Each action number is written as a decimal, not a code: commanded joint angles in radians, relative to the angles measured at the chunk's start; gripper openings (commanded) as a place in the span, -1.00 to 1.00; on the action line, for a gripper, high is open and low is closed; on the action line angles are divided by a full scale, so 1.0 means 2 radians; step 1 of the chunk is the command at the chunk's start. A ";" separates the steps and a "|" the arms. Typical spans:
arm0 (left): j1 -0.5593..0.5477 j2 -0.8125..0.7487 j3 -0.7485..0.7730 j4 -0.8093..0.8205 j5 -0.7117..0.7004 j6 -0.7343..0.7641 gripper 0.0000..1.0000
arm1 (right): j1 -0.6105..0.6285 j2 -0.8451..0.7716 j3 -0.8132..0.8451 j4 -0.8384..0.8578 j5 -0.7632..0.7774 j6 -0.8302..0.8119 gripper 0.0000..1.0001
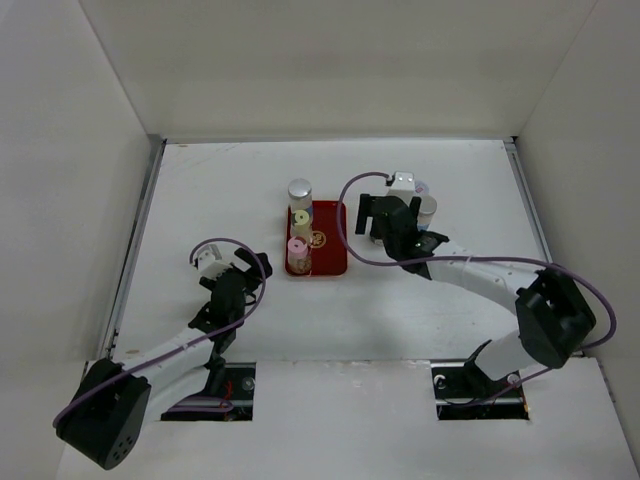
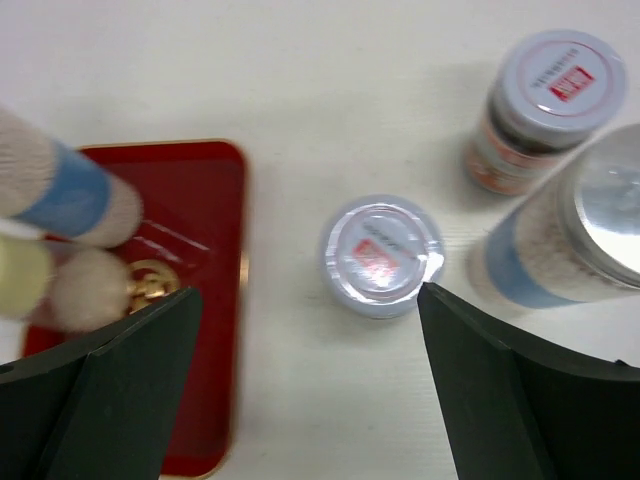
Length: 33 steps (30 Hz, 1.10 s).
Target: Organize the condiment bottles
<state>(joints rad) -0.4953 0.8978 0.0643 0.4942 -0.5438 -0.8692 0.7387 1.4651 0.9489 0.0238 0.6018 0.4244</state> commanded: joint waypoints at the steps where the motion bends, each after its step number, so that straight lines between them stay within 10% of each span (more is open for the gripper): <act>1: 0.003 0.003 0.002 0.024 0.001 -0.004 1.00 | -0.021 0.009 -0.004 0.002 0.009 0.007 0.93; 20: -0.002 0.011 0.002 0.031 0.000 -0.003 1.00 | -0.071 0.134 0.050 0.046 -0.021 -0.027 0.85; 33: -0.001 0.017 0.002 0.037 0.001 -0.003 1.00 | -0.055 0.080 0.052 0.065 -0.003 -0.050 0.03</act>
<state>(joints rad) -0.4934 0.9447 0.0643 0.5133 -0.5415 -0.8688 0.6052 1.7298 1.0088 0.0673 0.5568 0.3561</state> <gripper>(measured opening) 0.997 0.708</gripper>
